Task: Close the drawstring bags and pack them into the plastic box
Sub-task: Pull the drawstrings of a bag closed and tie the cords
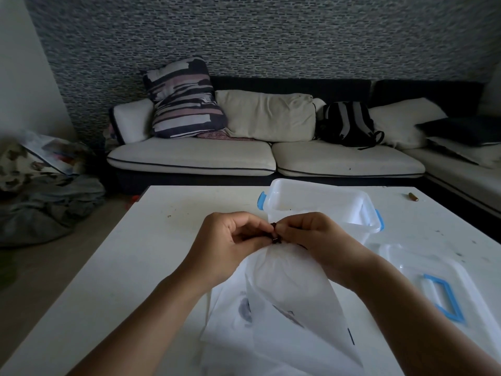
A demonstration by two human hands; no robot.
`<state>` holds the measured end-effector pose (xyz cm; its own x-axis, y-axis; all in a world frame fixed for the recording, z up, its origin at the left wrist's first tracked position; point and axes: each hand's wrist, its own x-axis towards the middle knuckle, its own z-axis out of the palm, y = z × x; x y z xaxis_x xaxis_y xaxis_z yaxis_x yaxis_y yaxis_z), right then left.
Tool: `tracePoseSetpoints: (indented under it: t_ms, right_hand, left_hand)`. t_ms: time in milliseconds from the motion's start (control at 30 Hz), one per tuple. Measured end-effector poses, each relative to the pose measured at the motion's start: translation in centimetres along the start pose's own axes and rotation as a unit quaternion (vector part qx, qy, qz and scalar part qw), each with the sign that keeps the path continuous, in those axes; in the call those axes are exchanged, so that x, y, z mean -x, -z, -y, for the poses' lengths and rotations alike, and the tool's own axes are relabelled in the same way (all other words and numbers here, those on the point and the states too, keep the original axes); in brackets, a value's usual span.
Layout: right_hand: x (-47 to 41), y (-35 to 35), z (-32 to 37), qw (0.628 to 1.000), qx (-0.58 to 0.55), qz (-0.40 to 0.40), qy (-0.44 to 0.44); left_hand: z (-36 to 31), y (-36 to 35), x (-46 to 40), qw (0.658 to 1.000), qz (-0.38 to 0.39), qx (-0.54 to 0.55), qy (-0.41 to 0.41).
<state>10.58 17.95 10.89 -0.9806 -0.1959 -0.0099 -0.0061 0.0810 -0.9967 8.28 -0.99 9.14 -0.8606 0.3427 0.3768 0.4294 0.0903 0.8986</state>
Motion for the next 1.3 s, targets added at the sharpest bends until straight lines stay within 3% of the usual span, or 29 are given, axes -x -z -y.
tracePoseSetpoints:
  t_ms: [300, 600, 833, 933, 1100, 1300]
  right_hand:
    - [0.0, 0.1, -0.2, 0.988, -0.133, 0.022, -0.074]
    - [0.1, 0.1, 0.0, 0.975, -0.181, 0.053, -0.12]
    - [0.0, 0.0, 0.1, 0.982, -0.159, 0.03, -0.094]
    - [-0.2, 0.1, 0.2, 0.988, -0.142, 0.001, -0.062]
    - [-0.3, 0.7, 0.4, 0.996, -0.052, -0.068, -0.014]
    - [-0.1, 1.7, 0.7, 0.987, 0.058, -0.145, 0.039]
  left_hand:
    - [-0.3, 0.2, 0.3, 1.0, 0.002, -0.02, -0.024]
    - [-0.5, 0.1, 0.4, 0.999, -0.008, -0.03, -0.01]
    - [-0.2, -0.2, 0.3, 0.998, -0.044, -0.038, -0.032]
    - [0.1, -0.5, 0.0, 0.997, -0.069, 0.015, -0.007]
    - [0.2, -0.5, -0.5, 0.988, -0.119, 0.088, 0.032]
    - [0.7, -0.4, -0.9, 0.978, -0.189, 0.08, 0.038]
